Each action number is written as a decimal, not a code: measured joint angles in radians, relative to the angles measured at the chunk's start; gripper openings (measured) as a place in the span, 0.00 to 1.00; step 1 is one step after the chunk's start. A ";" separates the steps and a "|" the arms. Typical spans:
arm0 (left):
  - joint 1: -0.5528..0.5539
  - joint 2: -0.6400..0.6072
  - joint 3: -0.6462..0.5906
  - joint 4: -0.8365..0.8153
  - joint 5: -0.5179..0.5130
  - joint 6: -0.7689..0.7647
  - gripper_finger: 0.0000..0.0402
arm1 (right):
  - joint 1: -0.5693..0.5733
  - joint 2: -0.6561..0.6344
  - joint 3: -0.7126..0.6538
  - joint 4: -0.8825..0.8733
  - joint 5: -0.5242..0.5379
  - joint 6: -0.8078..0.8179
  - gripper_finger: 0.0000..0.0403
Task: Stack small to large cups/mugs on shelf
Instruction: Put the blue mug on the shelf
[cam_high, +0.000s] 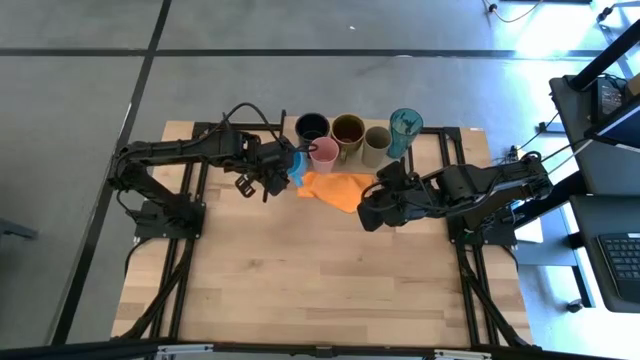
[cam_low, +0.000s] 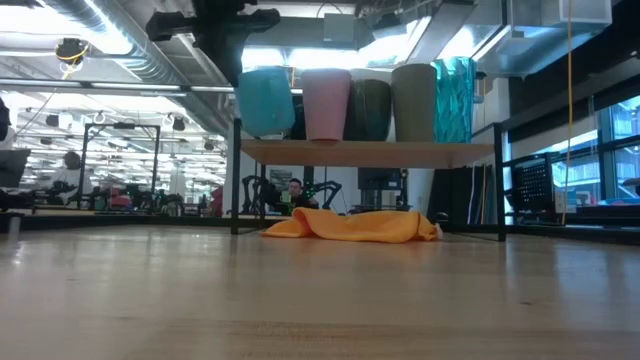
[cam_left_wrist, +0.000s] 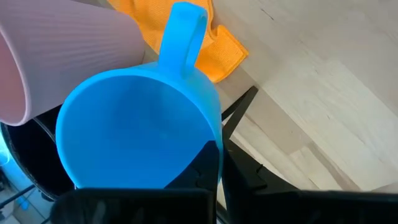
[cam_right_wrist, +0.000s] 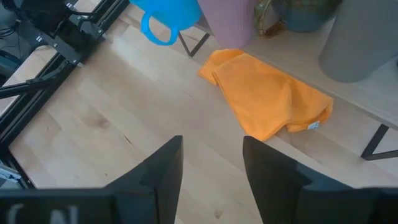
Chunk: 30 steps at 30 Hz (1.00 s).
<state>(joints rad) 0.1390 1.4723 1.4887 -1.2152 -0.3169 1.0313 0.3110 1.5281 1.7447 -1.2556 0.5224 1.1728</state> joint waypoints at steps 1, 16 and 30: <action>0.000 0.000 0.000 0.000 0.001 0.000 0.01 | 0.000 0.000 0.000 0.000 0.000 0.000 0.42; 0.045 0.002 0.000 0.018 0.013 0.050 0.01 | 0.000 0.000 0.000 0.000 -0.001 0.002 0.42; 0.071 0.008 0.000 0.024 0.015 0.053 0.01 | 0.000 0.000 0.001 0.000 -0.002 0.002 0.42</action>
<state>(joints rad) 0.2100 1.4799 1.4887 -1.1910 -0.3016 1.0842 0.3107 1.5280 1.7454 -1.2552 0.5205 1.1751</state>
